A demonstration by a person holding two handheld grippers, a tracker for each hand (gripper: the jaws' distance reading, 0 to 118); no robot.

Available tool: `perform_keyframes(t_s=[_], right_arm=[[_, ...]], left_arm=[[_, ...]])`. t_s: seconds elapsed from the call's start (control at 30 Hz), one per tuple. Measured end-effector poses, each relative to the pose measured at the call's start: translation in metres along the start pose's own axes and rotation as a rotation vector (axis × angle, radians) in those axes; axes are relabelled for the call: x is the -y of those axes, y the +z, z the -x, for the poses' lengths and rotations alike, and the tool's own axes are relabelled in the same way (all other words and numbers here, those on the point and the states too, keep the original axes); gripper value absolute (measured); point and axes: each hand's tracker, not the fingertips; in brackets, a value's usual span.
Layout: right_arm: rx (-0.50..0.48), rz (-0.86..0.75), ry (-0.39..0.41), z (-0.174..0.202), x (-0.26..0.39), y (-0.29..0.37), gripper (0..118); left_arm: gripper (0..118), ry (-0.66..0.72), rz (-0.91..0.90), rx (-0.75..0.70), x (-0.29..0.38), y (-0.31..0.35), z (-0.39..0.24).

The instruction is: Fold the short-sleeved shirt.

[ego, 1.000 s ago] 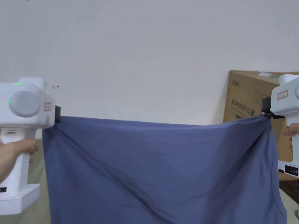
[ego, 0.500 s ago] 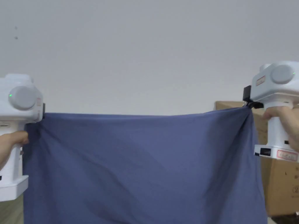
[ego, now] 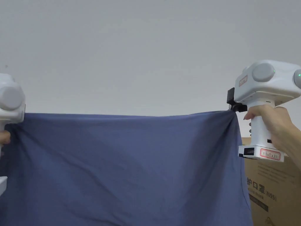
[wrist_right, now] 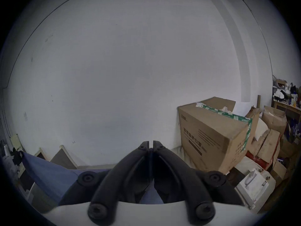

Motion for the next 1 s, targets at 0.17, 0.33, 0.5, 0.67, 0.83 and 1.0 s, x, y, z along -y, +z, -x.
perform_keyframes(t_s=[0.17,0.33,0.5,0.67,0.83,1.0], right_arm=[[-0.050,-0.012,0.021,0.014,0.007,-0.021,3],[-0.018,0.092,0.081,0.019,0.066,-0.078,3],[0.019,0.307,0.121,0.007,0.180,-0.166,3],[0.078,0.581,0.110,-0.019,0.326,-0.250,3],[0.145,0.773,0.144,-0.046,0.443,-0.298,3],[0.158,0.832,0.171,-0.056,0.488,-0.284,3]], left_arm=[[2,0.051,-0.050,-0.046,0.009,-0.037,0.001],[2,-0.023,0.004,-0.072,0.081,-0.080,-0.023],[2,-0.080,0.162,-0.072,0.214,-0.138,-0.052],[2,-0.108,0.486,-0.072,0.369,-0.188,-0.079],[2,-0.061,0.665,-0.106,0.491,-0.207,-0.080],[2,-0.111,0.730,-0.085,0.533,-0.195,-0.074]])
